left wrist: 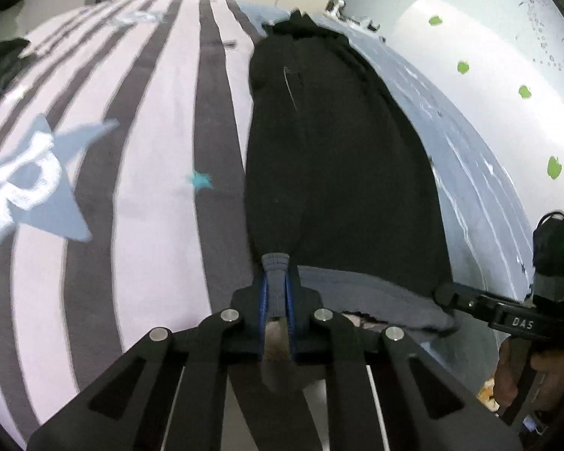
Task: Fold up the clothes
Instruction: 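Move both grippers to the grey hem band and close on it, then lift the garment by its hem with both grippers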
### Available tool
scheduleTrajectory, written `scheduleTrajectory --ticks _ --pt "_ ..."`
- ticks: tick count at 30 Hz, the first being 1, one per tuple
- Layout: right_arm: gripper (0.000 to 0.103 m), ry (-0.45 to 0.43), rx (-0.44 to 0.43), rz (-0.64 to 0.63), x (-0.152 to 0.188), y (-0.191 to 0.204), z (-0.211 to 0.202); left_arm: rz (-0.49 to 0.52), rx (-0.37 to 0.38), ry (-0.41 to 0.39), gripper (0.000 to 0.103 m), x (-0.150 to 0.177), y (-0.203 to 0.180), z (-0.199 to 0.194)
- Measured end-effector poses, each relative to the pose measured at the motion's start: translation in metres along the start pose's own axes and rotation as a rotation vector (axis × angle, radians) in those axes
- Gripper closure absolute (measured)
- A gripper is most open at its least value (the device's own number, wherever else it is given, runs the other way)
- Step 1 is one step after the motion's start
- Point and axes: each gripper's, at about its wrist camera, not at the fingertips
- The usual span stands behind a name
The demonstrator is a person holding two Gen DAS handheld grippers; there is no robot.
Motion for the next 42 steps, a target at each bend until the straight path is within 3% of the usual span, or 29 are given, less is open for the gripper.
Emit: scheduleTrajectory --ticks 4,7,10,15,18,20,25,27,28,32,36,42 --pt "0.046 0.0 -0.028 -0.003 0.016 0.011 0.011 -0.06 0.039 0.057 0.059 0.006 0.005 0.013" --pt "0.045 -0.007 -0.039 -0.008 0.013 0.006 0.015 -0.046 0.045 0.027 0.048 0.014 -0.001 0.012" --pt "0.044 -0.024 -0.063 0.012 -0.005 0.002 0.026 0.0 0.013 0.0 0.045 0.019 -0.012 0.016" --pt "0.044 -0.014 -0.038 -0.054 -0.014 0.008 0.038 -0.021 0.007 -0.046 0.044 0.017 -0.022 0.02" --pt "0.044 0.0 -0.093 -0.025 -0.013 0.002 0.036 -0.029 0.007 -0.047 0.045 0.018 -0.027 0.023" --pt "0.044 0.005 -0.098 -0.036 -0.011 0.001 0.038 -0.02 0.006 -0.043 0.05 0.019 -0.03 0.023" --pt "0.044 -0.003 -0.132 -0.012 -0.018 -0.006 0.032 -0.018 -0.001 -0.025 0.083 0.001 -0.035 0.016" --pt "0.058 0.003 -0.168 -0.017 -0.025 -0.003 0.03 -0.031 -0.004 -0.019 0.093 -0.002 -0.034 0.013" --pt "0.072 0.017 -0.208 -0.027 -0.026 0.0 0.028 -0.025 -0.007 -0.018 0.094 -0.003 -0.035 0.012" --pt "0.083 0.052 -0.174 -0.116 -0.029 0.007 0.036 -0.007 -0.016 -0.012 0.096 -0.013 -0.039 0.017" --pt "0.084 0.03 -0.164 -0.081 -0.025 -0.007 0.015 -0.012 0.033 -0.037 0.097 -0.021 -0.048 -0.005" --pt "0.084 -0.06 -0.15 -0.136 -0.036 0.017 -0.055 -0.037 0.12 -0.135 0.097 -0.04 -0.057 -0.089"
Point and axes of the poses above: each gripper's, at about its wrist camera, not at the fingertips, and z roughly the way its jaws point, y to its left, x to its underside, and after that the axes turned 14 degrees about -x, right-handed
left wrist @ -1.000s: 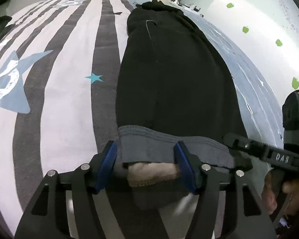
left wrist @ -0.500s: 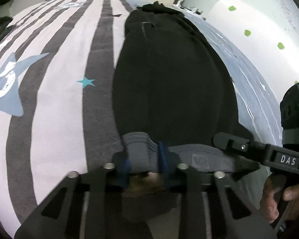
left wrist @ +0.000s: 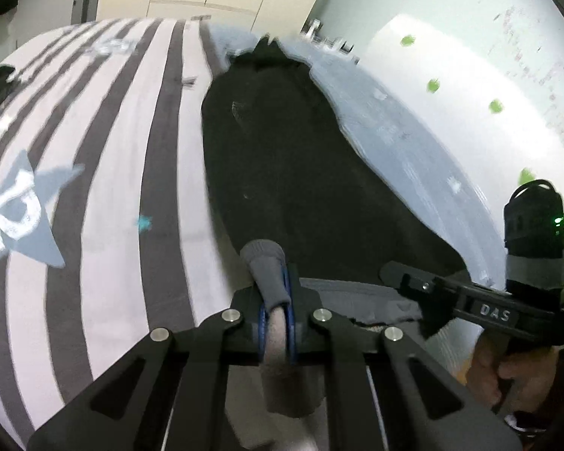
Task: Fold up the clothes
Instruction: 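Lift the garment by its hem with both grippers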
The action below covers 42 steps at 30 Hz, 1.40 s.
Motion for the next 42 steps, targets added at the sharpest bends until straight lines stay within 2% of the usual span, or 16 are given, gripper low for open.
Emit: scheduleTrajectory --ticks 2,4,10,14,19,22,25,27,30,33,38,42 --pt "0.085 -0.027 0.014 -0.052 -0.014 0.02 -0.029 0.0 0.014 -0.048 0.097 -0.022 -0.008 -0.032" --pt "0.085 -0.059 0.019 -0.112 -0.036 0.056 -0.036 -0.005 0.035 -0.1 0.097 -0.047 -0.015 -0.072" --pt "0.085 -0.191 0.011 -0.271 -0.117 0.172 -0.111 0.005 0.098 -0.315 0.097 -0.147 -0.04 -0.201" --pt "0.085 -0.313 0.004 -0.402 -0.186 0.263 -0.178 0.041 0.131 -0.516 0.097 -0.236 -0.049 -0.316" --pt "0.085 -0.478 -0.032 -0.554 -0.281 0.387 -0.28 0.069 0.173 -0.715 0.097 -0.359 -0.068 -0.459" --pt "0.085 -0.577 -0.042 -0.628 -0.333 0.463 -0.331 0.127 0.14 -0.815 0.097 -0.432 -0.087 -0.545" --pt "0.085 -0.674 -0.045 -0.694 -0.372 0.534 -0.384 0.196 0.068 -0.93 0.097 -0.479 -0.107 -0.631" --pt "0.085 -0.739 -0.044 -0.735 -0.389 0.577 -0.419 0.213 0.032 -0.99 0.097 -0.496 -0.115 -0.678" --pt "0.085 -0.806 -0.044 -0.775 -0.401 0.623 -0.45 0.205 0.003 -1.044 0.097 -0.515 -0.122 -0.725" --pt "0.085 -0.87 -0.043 -0.818 -0.408 0.657 -0.466 0.189 -0.028 -1.08 0.097 -0.531 -0.124 -0.747" --pt "0.085 -0.861 -0.081 -0.803 -0.422 0.677 -0.458 0.163 -0.07 -1.071 0.097 -0.539 -0.111 -0.747" --pt "0.085 -0.833 -0.074 -0.8 -0.438 0.667 -0.437 0.143 -0.095 -1.031 0.097 -0.549 -0.106 -0.716"
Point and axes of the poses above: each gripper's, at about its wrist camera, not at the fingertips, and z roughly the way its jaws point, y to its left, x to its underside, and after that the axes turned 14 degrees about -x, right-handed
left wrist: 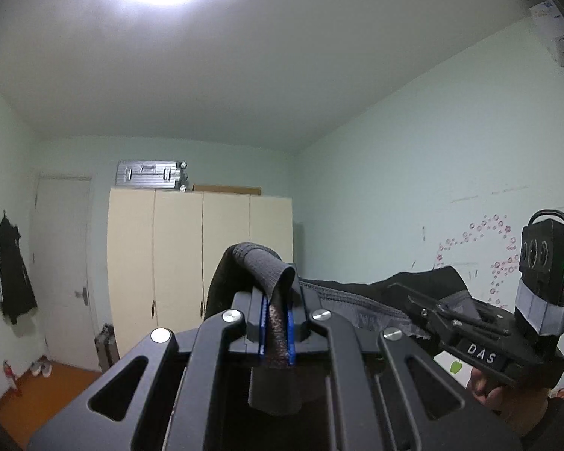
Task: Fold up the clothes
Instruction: 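Lift the garment by its hem with both grippers, then carry the raised black garment over the bed and lower it with both grippers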
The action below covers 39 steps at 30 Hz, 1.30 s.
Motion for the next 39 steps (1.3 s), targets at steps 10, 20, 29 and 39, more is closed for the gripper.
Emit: scheduleTrajectory --ticks 10,20,29,39 --pt "0.085 0.11 0.022 0.061 0.054 -0.116 0.11 -0.026 -0.122 0.105 0.097 0.081 -0.019 0.163" --pt "0.085 0.091 -0.004 0.073 0.026 -0.262 0.219 0.033 -0.177 -0.014 0.097 0.056 -0.053 0.271" --pt "0.085 0.031 -0.071 0.004 0.052 -0.258 0.159 0.053 -0.081 -0.035 0.097 0.111 -0.066 0.19" --pt "0.085 0.323 -0.106 0.078 0.289 -0.146 0.011 -0.032 -0.082 0.328 0.097 0.377 -0.056 -0.015"
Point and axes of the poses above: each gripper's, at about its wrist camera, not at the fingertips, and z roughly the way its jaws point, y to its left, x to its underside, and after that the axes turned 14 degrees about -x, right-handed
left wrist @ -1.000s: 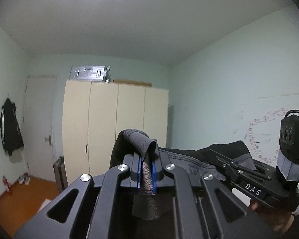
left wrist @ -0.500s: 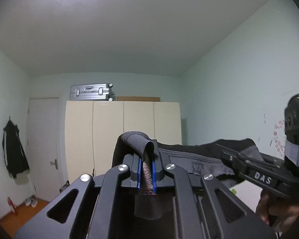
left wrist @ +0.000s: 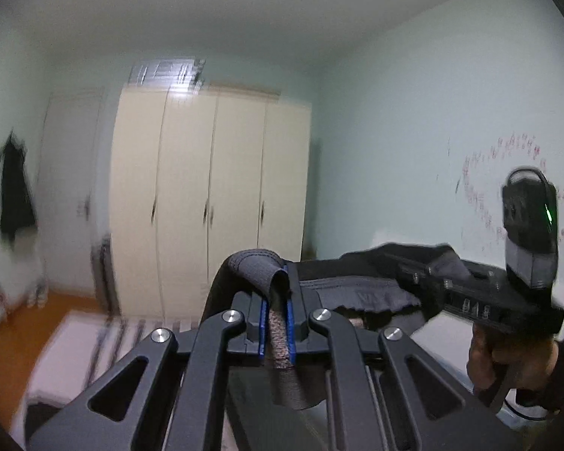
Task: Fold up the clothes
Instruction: 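Carry the raised black garment over the bed and lower it with both grippers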
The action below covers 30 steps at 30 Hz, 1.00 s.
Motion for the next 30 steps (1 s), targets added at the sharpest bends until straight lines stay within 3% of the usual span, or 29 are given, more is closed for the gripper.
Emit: scheduleTrajectory --ticks 4,7,9,12,16,18,24,30 --pt "0.085 0.164 0.041 0.091 0.15 0.048 -0.015 -0.033 -0.049 0.2 0.097 0.139 0.014 -0.038" --pt "0.085 0.31 0.062 0.276 0.246 0.067 -0.018 -0.001 -0.081 0.352 0.097 0.225 0.018 -0.053" --pt "0.085 0.384 0.073 0.339 0.282 0.074 -0.016 0.02 -0.085 0.412 0.097 0.267 0.02 -0.071" --pt "0.085 0.436 0.085 0.342 0.315 0.098 -0.025 0.072 -0.063 0.416 0.097 0.286 0.019 -0.096" --pt "0.085 0.45 0.085 0.321 0.329 0.132 -0.055 0.077 -0.021 0.411 0.097 0.269 0.023 -0.119" --pt "0.085 0.447 0.082 0.288 0.33 0.154 -0.078 0.1 -0.002 0.369 0.097 0.251 0.022 -0.142" --pt "0.085 0.388 0.05 0.164 0.271 0.201 -0.121 0.118 0.046 0.246 0.097 0.188 0.023 -0.211" --pt "0.085 0.323 0.023 0.139 0.21 0.239 -0.174 0.093 0.095 0.218 0.097 0.141 0.021 -0.267"
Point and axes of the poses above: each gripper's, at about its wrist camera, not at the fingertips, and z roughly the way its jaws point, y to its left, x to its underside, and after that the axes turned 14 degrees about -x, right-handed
